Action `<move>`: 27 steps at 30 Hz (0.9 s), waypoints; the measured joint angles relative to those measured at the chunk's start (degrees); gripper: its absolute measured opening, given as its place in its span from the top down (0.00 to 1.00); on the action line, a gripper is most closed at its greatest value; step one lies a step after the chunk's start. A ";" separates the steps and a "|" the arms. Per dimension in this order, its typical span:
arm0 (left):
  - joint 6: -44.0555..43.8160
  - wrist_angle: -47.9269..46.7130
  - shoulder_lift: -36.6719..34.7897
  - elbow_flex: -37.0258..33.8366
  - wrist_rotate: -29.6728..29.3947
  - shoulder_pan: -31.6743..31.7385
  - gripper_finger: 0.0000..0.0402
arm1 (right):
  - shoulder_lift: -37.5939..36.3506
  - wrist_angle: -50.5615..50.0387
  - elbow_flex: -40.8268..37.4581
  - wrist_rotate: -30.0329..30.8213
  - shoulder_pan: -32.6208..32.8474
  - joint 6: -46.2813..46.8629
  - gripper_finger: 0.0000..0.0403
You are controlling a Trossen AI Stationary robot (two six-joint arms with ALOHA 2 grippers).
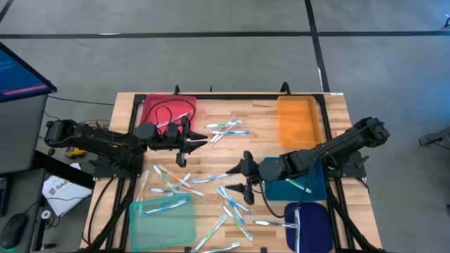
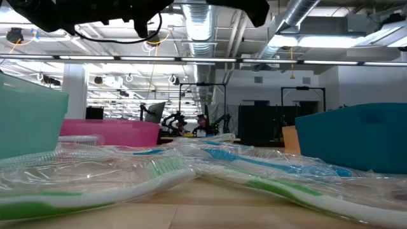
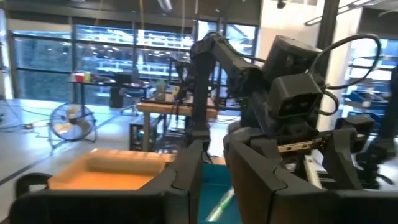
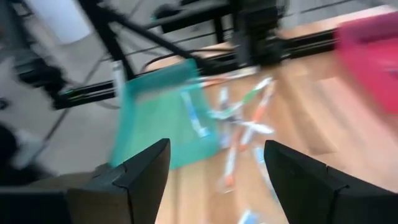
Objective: Pick & Place Toothbrushes
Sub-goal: Put the orange toothbrush into the orange bin
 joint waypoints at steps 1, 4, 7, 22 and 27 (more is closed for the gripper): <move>-0.13 0.00 0.00 0.00 0.71 -0.01 0.82 | 0.00 0.00 0.00 -0.62 0.65 0.15 0.37; -0.14 -0.21 -0.51 0.00 2.95 -0.02 0.82 | 0.00 0.13 0.00 -1.05 2.38 0.21 0.37; -0.15 -0.16 -2.26 0.00 7.84 0.00 0.82 | 0.00 0.51 0.06 -1.05 3.26 0.10 0.37; -3.38 0.35 -16.42 0.00 30.65 -3.02 0.82 | -0.02 0.69 1.38 -0.88 1.58 -2.35 0.37; -3.38 0.27 -16.33 0.00 30.79 -4.82 0.82 | -0.02 0.61 1.38 -0.83 0.71 -2.35 0.37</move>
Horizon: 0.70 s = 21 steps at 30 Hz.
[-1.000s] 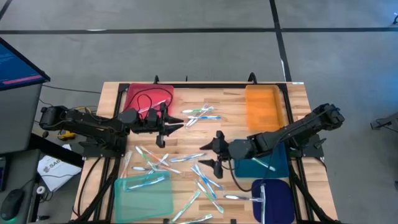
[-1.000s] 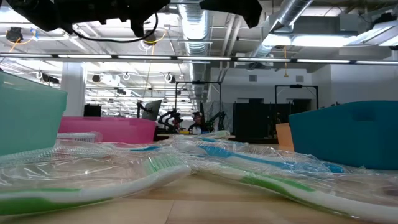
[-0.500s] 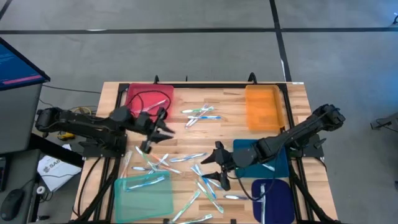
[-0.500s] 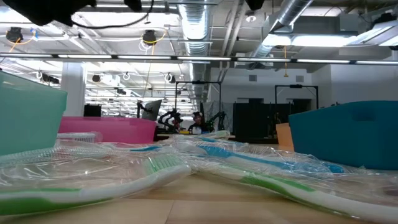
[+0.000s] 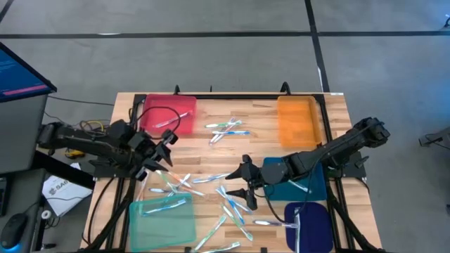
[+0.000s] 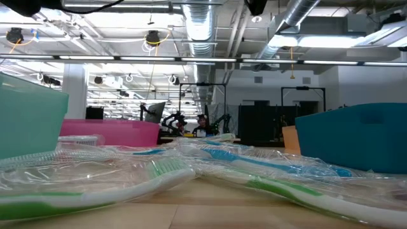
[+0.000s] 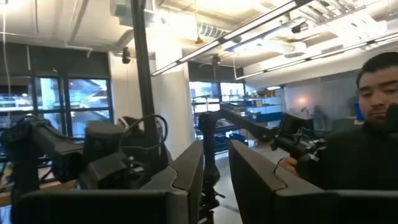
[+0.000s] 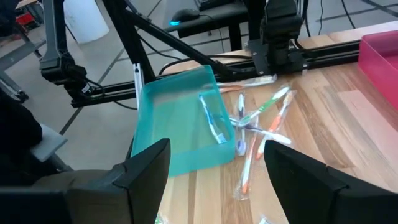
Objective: Pick & Place Toothbrushes
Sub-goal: Put the orange toothbrush into the orange bin
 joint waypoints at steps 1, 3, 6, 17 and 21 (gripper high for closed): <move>0.00 0.04 0.26 -0.01 -0.02 -0.06 0.82 | 0.00 0.00 0.00 0.01 0.00 0.00 0.37; -0.13 -0.22 0.37 -0.04 -0.04 -0.06 0.82 | 0.00 0.02 0.00 0.00 0.00 0.00 0.37; -0.42 0.04 0.61 -0.04 -0.09 -0.04 0.82 | 0.00 0.02 0.01 0.00 -0.04 0.00 0.37; -0.36 -0.16 1.10 -0.04 -2.66 0.06 0.82 | 0.00 0.00 0.02 0.62 -0.44 -0.01 0.37; 1.68 -2.51 1.72 -0.04 -5.93 1.00 0.82 | 0.02 0.24 -0.22 3.66 -1.16 0.00 0.37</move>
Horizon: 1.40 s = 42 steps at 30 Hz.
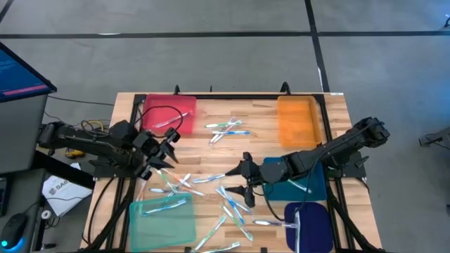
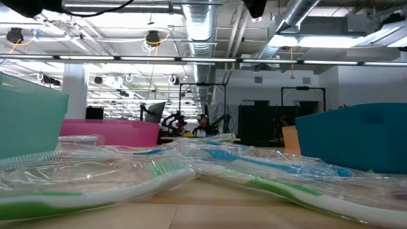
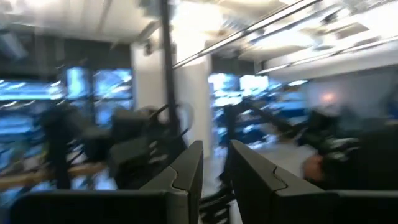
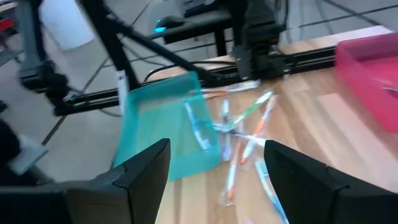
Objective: Pick & Place Toothbrushes
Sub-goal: Put the orange toothbrush into the orange bin
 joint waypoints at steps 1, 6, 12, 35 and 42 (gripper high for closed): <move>0.31 -1.50 0.16 -0.01 -1.34 0.38 0.82 | 0.00 -0.13 -0.18 0.87 -0.25 0.01 0.37; -0.02 -3.81 1.01 -0.04 -4.59 2.74 0.82 | 0.00 -0.86 -0.89 2.38 -1.56 1.32 0.37; -3.01 -3.66 1.51 -0.04 -5.03 4.38 0.82 | 0.14 -3.65 -0.89 2.46 -2.63 1.53 0.37; -9.69 -13.85 -4.08 -0.02 10.62 17.37 0.82 | 13.88 -7.23 3.96 0.64 -9.52 6.03 0.37; -8.98 -13.89 -3.07 -0.02 9.24 19.19 0.82 | 13.70 -7.40 3.96 1.03 -10.78 5.57 0.37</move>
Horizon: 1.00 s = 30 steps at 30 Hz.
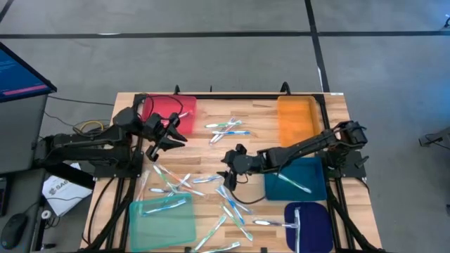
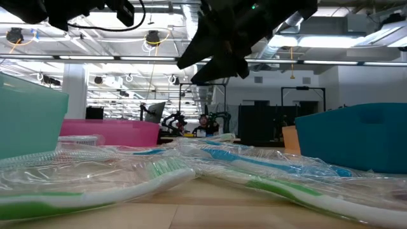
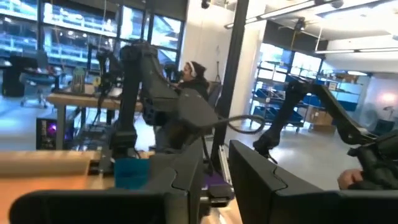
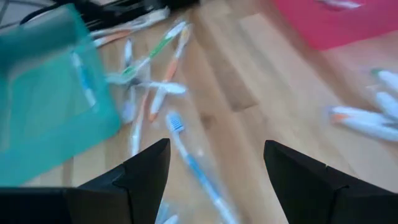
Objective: Pick & Place Toothbrushes
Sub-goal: Put the orange toothbrush into the orange bin
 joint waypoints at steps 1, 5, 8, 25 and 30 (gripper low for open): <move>-0.09 -0.29 0.41 -0.17 0.02 -0.24 0.82 | 0.00 0.00 0.00 0.16 -0.72 -0.02 0.37; -0.45 -0.56 2.58 -1.40 0.24 -1.21 0.82 | 0.27 -0.56 0.00 0.36 -4.08 -0.19 0.37; -1.22 -0.64 3.67 -2.10 0.19 -1.56 0.82 | 1.43 -1.34 -0.09 0.19 -6.20 -0.80 0.37; 11.22 8.62 4.30 -2.02 -0.15 4.29 0.82 | 2.16 5.98 -0.02 -2.26 -18.40 -27.18 0.37; 13.16 8.84 4.63 -0.03 -1.04 8.44 0.82 | 2.16 6.35 -0.02 -13.28 -21.64 -34.15 0.37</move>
